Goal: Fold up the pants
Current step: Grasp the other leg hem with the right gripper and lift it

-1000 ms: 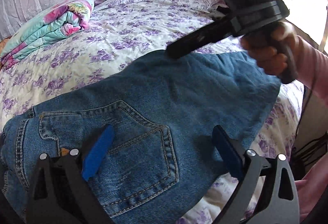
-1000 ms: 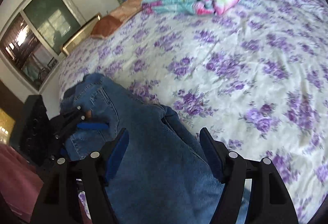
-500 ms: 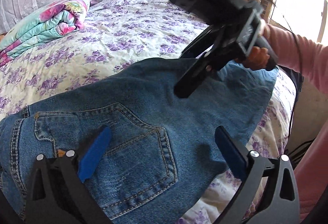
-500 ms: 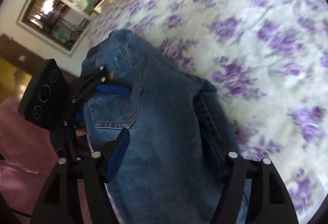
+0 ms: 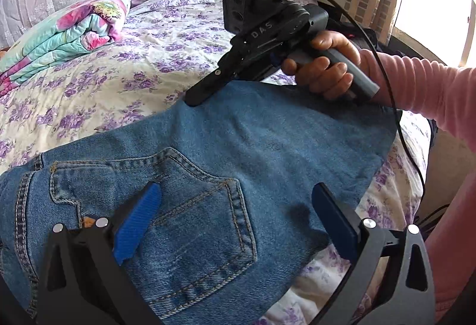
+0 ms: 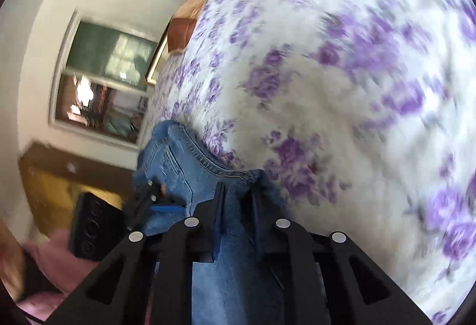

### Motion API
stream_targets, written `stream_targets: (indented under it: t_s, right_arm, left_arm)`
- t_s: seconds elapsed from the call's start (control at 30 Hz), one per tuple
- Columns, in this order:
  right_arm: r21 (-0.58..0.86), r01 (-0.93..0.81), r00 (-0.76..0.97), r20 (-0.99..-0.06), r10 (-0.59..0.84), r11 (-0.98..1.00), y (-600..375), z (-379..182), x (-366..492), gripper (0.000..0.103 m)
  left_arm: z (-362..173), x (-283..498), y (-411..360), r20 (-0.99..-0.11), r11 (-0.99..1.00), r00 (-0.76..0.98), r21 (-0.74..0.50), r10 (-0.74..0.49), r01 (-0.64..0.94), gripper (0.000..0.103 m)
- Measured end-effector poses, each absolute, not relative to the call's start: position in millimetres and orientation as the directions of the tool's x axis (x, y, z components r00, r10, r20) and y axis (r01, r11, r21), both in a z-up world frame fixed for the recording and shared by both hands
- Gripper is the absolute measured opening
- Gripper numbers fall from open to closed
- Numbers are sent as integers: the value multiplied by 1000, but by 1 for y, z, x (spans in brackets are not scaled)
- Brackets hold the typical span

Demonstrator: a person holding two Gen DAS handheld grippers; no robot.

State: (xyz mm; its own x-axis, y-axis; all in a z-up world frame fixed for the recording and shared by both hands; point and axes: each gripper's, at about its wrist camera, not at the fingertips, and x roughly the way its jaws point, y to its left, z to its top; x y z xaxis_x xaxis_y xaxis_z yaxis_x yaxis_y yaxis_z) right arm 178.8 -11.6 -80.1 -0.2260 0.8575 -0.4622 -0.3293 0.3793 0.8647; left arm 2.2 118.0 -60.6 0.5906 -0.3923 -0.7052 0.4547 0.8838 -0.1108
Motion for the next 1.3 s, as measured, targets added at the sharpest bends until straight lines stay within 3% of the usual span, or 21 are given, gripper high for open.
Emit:
stream_targets:
  t_s: [0.07,0.1,0.3,0.4,0.47,0.57,0.73,0.77,0.83,1.0,1.1,1.17,1.3]
  right_arm:
    - [772,-430,-108,-559,822,468,-19,-55,169,44]
    - [723,-464,-37,-593,805,511,-25,-41,164,50]
    - [565,-583,239,-568,788,584,-50,27,92,51]
    - [484,-608,303,-591,747,630,-52,23,50,51]
    - [447,-597,330,-621,711,666,-50,9,26,50]
    - [421,-485,370,-696,615,767,-58,-26,4,55]
    - [515,-298,571,-578,582,804,-95,-17,-11,56]
    - [524,-279,641,-522,563,804,-109,-7,-19,62]
    - [505,-206,726,-496,477,838,-132,-1,-29,66]
    - [602,100,734,-582,350,792,-212,-35,-21,64]
    - [708,98,779,-491,389,699,-248,-30,-31,62]
    - [704,81,830,-440,344,705,-269,-18,-46,63]
    - [624,199,798,-551,245,756,-304,-27,-37,64]
  left_arm:
    - [-61,2,118,-706,885,593,-105,-387,454,98]
    - [-60,1,118,-704,886,597,-101,-385,453,98]
    - [-49,-6,136,-629,880,636,-182,-447,438,98]
    - [-31,-15,149,-543,859,670,-252,-506,445,98]
    - [-30,-13,149,-550,865,670,-256,-498,432,98]
    - [-55,3,140,-675,929,652,-148,-345,339,98]
    - [-50,5,126,-677,950,684,-76,-272,303,98]
    - [-48,3,125,-672,949,685,-85,-280,304,98]
    - [-40,-5,121,-650,941,693,-113,-313,318,98]
    - [-36,-5,96,-624,912,677,-160,-390,378,98]
    - [-52,4,82,-684,940,661,-113,-309,324,98]
    - [-48,2,83,-672,942,672,-121,-311,314,98]
    - [-36,-2,76,-634,918,671,-178,-383,355,98]
